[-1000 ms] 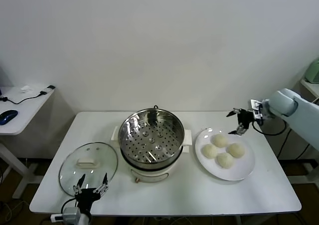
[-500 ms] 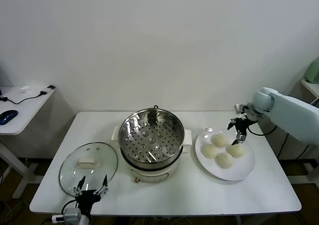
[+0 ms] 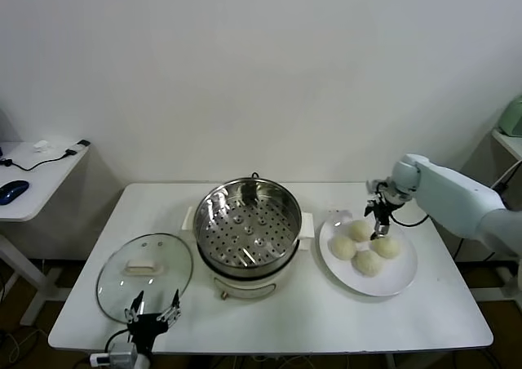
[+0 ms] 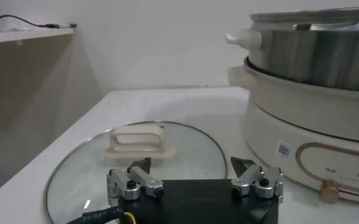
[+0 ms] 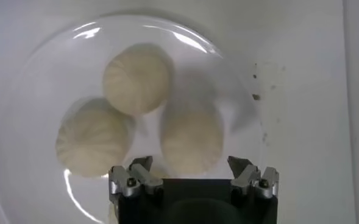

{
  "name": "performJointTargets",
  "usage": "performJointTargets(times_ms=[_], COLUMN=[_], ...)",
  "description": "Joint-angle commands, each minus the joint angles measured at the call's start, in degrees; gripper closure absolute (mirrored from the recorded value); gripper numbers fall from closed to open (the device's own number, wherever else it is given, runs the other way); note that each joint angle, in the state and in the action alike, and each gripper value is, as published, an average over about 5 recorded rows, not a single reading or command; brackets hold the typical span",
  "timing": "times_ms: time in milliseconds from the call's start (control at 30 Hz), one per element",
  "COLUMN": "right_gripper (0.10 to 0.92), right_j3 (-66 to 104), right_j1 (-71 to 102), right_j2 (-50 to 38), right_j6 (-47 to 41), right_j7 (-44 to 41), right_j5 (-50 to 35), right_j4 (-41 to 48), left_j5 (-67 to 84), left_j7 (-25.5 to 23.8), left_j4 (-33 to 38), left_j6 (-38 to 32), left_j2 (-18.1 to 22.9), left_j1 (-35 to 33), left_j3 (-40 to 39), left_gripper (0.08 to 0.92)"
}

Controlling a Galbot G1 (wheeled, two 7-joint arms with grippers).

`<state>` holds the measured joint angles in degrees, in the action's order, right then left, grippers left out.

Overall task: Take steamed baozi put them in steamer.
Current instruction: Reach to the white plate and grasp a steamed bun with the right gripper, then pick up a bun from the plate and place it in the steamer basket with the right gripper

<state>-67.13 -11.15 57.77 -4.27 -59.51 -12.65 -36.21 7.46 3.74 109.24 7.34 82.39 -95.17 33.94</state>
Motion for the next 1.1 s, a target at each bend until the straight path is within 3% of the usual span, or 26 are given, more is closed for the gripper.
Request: performJointTargets(times_ms=[33, 267, 467, 767, 1100], right_gripper=[0.211, 0.356, 0.383, 0.389, 0.389], right_j3=[2.38, 3.14, 1.27, -16.29, -26.34], right_j1=[2.13, 1.89, -1.14, -27.05, -48.2], right_j2=[3.23, 3.02, 0.25, -4.86, 4.87], right_j6=[0.22, 0.75, 1.22, 6.2, 15.95], right_j7=[0.96, -0.26, -1.53, -4.23, -2.17], right_j5=[1.54, 1.46, -0.4, -9.3, -15.23], right_j4=[4.96, 5.43, 0.12, -17.39, -43.12], left_j5=[-0.17, -0.41, -0.54, -1.33, -1.72], left_j7=[-0.03, -0.03, -0.02, -0.02, -0.06], left_j4=[-0.15, 0.04, 0.13, 0.44, 1.74], left_j6=[0.07, 0.13, 0.11, -0.16, -0.04], left_j2=[0.13, 0.22, 0.24, 0.3, 0.03], left_j1=[-0.07, -0.04, -0.1, -0.24, -0.41], left_j3=[-0.23, -0.42, -0.45, -1.12, -1.44], left_gripper=[0.177, 0.177, 0.177, 0.177, 0.177])
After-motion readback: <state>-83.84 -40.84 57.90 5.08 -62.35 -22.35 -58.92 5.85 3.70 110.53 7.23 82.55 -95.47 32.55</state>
